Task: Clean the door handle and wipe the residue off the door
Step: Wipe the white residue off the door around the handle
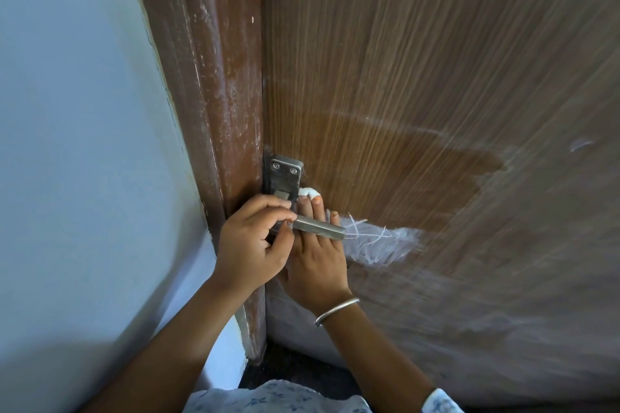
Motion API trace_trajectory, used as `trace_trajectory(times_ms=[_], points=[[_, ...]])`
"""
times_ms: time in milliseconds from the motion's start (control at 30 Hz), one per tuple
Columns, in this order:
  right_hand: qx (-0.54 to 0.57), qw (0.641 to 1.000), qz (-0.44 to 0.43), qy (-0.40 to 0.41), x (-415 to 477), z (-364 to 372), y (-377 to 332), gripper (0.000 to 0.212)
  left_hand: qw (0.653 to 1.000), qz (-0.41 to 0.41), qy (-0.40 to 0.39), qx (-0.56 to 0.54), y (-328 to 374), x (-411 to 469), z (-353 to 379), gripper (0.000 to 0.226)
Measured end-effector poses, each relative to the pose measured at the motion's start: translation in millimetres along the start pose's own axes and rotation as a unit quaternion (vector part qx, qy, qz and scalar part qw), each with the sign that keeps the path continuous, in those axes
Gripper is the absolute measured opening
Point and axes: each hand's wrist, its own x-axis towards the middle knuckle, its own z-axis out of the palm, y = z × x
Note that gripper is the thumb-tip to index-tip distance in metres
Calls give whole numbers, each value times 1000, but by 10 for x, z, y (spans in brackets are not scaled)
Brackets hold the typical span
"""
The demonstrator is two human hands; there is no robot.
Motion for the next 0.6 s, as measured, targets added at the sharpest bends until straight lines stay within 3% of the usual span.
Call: trace_trajectory(times_ms=[200, 400, 600], points=[[-87, 988, -17, -129, -361, 101, 78, 76, 1000, -1, -4, 3, -13, -7, 1, 24], [-51, 996, 0, -68, -166, 38, 34, 66, 1000, -1, -2, 0, -5, 5, -5, 23], [-55, 997, 33, -35, -183, -31, 170, 80, 1000, 3, -6, 1, 5, 9, -26, 24]])
